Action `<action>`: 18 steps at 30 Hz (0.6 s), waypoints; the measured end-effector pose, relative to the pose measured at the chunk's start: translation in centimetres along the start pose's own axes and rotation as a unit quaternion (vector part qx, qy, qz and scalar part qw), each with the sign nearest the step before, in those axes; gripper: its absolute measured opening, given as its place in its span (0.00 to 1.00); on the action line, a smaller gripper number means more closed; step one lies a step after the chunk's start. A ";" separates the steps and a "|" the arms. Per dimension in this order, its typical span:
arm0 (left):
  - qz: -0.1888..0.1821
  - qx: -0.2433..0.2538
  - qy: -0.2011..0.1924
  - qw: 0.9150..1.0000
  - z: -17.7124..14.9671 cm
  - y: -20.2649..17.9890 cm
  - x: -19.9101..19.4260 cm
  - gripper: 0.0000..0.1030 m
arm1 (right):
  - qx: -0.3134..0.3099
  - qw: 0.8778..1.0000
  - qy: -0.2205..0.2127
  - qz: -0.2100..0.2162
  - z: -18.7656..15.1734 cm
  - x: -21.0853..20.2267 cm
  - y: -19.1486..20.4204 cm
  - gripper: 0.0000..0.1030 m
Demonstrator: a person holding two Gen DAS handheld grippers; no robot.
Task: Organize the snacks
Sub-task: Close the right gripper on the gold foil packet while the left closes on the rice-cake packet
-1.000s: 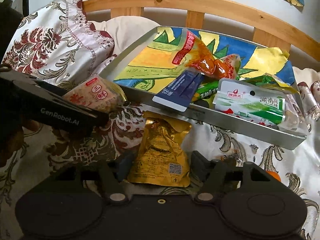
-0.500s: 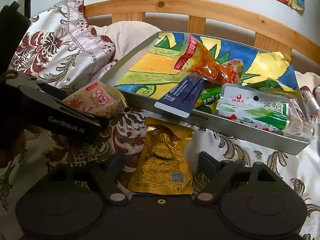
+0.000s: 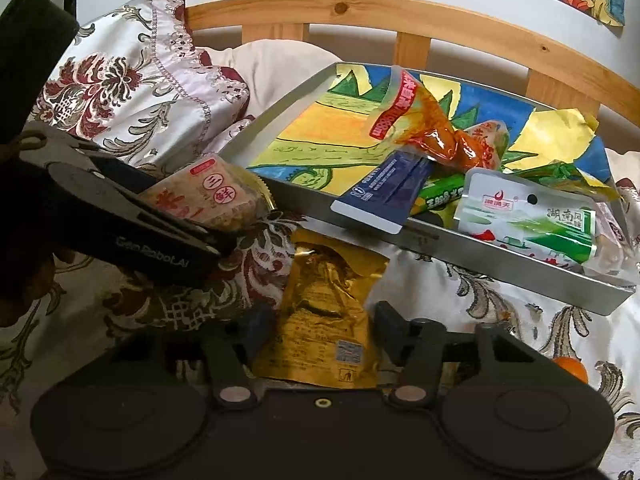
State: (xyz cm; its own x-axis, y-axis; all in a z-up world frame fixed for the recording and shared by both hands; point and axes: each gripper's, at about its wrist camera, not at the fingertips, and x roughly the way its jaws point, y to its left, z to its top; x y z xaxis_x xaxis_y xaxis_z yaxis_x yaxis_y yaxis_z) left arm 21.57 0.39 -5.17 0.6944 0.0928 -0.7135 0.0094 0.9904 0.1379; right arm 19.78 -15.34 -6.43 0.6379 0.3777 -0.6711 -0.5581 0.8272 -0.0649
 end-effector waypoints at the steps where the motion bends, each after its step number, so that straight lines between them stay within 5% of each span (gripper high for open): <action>1: -0.001 0.000 0.000 1.000 0.0 0.0 0.0 0.78 | 0.000 1.000 0.000 0.000 0.0 0.0 0.0 0.55; 8: -0.011 -0.020 0.009 1.000 -0.1 0.5 -0.4 0.76 | -0.008 1.000 0.004 0.002 0.0 -0.2 0.4 0.46; 18: -0.043 -0.111 0.027 0.992 -1.4 2.2 -2.4 0.75 | -0.043 0.999 -0.011 -0.004 0.0 -1.4 1.5 0.40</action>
State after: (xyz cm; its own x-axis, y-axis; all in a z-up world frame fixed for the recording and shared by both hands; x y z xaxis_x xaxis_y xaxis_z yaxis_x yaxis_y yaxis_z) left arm 18.88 2.46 -4.08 0.6578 0.0056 -0.7531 -0.0959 0.9924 -0.0764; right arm 18.08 -14.62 -5.59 0.6544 0.3809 -0.6532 -0.5955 0.7920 -0.1348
